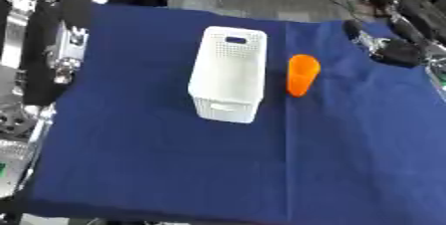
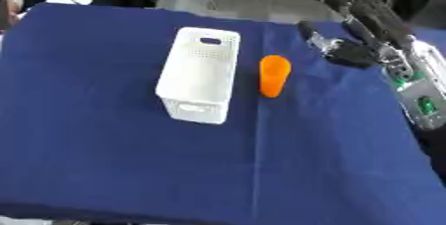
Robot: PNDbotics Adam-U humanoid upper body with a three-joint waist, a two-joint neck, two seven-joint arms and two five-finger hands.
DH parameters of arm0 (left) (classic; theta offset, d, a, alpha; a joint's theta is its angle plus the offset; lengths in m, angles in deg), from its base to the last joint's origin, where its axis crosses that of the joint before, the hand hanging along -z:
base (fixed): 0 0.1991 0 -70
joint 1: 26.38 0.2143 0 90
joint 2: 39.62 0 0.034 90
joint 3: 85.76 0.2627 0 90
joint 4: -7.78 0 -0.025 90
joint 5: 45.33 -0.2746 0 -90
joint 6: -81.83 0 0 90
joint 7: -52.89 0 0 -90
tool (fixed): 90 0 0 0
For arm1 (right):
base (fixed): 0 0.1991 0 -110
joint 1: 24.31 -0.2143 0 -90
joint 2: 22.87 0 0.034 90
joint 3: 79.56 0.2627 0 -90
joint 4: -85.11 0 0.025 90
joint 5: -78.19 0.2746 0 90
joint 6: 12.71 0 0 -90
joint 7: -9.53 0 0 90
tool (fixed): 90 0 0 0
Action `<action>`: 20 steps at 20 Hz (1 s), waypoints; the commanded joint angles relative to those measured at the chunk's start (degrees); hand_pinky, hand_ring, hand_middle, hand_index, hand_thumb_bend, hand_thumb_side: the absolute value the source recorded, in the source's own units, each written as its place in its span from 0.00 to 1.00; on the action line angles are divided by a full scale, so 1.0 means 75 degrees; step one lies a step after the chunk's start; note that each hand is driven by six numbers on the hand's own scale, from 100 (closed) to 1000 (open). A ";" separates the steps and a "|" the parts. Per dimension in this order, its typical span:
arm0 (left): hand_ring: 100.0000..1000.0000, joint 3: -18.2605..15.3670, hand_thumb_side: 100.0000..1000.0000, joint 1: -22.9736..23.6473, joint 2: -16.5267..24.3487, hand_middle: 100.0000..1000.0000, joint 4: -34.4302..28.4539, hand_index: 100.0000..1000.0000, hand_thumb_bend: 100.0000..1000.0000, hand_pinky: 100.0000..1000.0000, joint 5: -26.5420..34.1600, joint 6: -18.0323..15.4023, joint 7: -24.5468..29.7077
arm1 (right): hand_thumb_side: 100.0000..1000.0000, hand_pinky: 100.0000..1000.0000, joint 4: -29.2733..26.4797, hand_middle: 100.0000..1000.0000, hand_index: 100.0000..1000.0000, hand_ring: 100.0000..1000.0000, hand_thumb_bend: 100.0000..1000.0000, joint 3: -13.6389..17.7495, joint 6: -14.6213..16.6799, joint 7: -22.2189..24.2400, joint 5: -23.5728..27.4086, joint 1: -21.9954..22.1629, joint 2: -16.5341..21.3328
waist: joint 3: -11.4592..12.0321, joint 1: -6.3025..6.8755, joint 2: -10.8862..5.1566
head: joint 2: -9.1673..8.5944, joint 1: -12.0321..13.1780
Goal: Pick up objects on the table and place them in the box.
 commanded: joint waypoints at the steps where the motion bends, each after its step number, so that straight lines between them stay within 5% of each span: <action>1: 0.88 -0.0013 0.83 -0.0134 0.0092 0.98 -0.0111 0.88 0.06 1.00 -0.0021 -0.0018 0.0048 | 1.00 0.82 0.0618 0.92 0.90 0.83 0.19 0.0042 0.0352 -0.0067 -0.0195 -0.0322 0.0083 | 0.0020 -0.0008 -0.0065 | -0.0014 0.0019; 11: 0.88 0.0002 0.82 -0.0208 0.0051 0.98 -0.0111 0.88 0.06 1.00 0.0019 -0.0036 0.0081 | 1.00 0.89 0.2370 0.95 0.93 0.87 0.29 0.0182 0.0940 -0.0236 -0.0755 -0.0748 -0.0198 | 0.0083 -0.0014 -0.0028 | -0.0143 0.0095; 20: 0.88 0.0026 0.82 -0.0289 0.0007 0.98 -0.0111 0.87 0.06 1.00 0.0057 -0.0039 0.0115 | 1.00 0.97 0.2879 0.96 0.95 0.90 0.40 0.0111 0.1580 -0.0678 -0.1068 -0.0835 -0.0324 | 0.0160 -0.0029 0.0014 | -0.0215 0.0182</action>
